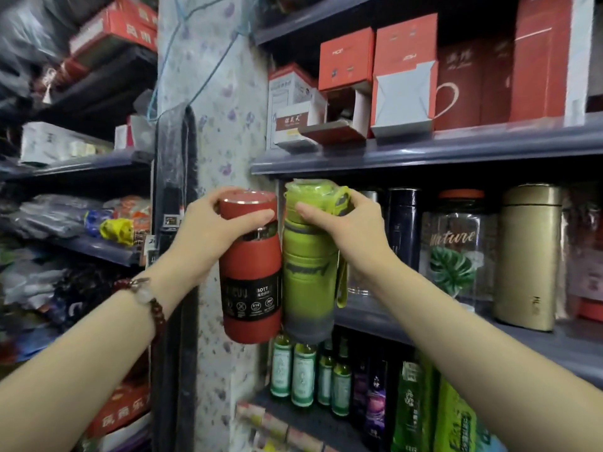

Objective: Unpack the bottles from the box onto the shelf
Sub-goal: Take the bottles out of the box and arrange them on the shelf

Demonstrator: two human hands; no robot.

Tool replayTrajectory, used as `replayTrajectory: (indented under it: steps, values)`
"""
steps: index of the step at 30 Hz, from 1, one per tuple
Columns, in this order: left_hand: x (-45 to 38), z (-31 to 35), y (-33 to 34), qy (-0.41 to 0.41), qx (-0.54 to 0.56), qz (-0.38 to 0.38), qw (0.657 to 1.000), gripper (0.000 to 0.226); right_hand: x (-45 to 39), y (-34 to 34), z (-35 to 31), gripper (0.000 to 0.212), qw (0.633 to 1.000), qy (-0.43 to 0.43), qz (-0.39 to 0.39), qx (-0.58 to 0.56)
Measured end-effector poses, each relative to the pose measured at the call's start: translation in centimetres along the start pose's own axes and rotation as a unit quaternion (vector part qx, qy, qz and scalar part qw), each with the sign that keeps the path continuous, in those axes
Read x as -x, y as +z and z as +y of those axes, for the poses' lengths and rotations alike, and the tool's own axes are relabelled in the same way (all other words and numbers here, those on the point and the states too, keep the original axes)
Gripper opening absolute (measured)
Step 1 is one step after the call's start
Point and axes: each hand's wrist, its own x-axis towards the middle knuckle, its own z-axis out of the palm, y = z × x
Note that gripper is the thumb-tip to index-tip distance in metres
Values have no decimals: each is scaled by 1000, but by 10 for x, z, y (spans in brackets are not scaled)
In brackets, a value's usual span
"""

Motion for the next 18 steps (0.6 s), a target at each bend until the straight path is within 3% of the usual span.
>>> replayTrajectory:
  steps: [2,6,13,18]
  values:
    - [-15,2,-2,27,-3,1,1000,79,-7,5,-6,46,999,-31,31,8]
    - [-43,-12,1,88,6,-6,996,59,-15,21,-1,51,992,-82,91,28]
    - [-88,-64,12,142,20,-50,988,82,-30,48,26,58,975,-104,179,83]
    - [-108,-92,26,158,32,-65,985,81,-38,59,46,58,963,-94,227,111]
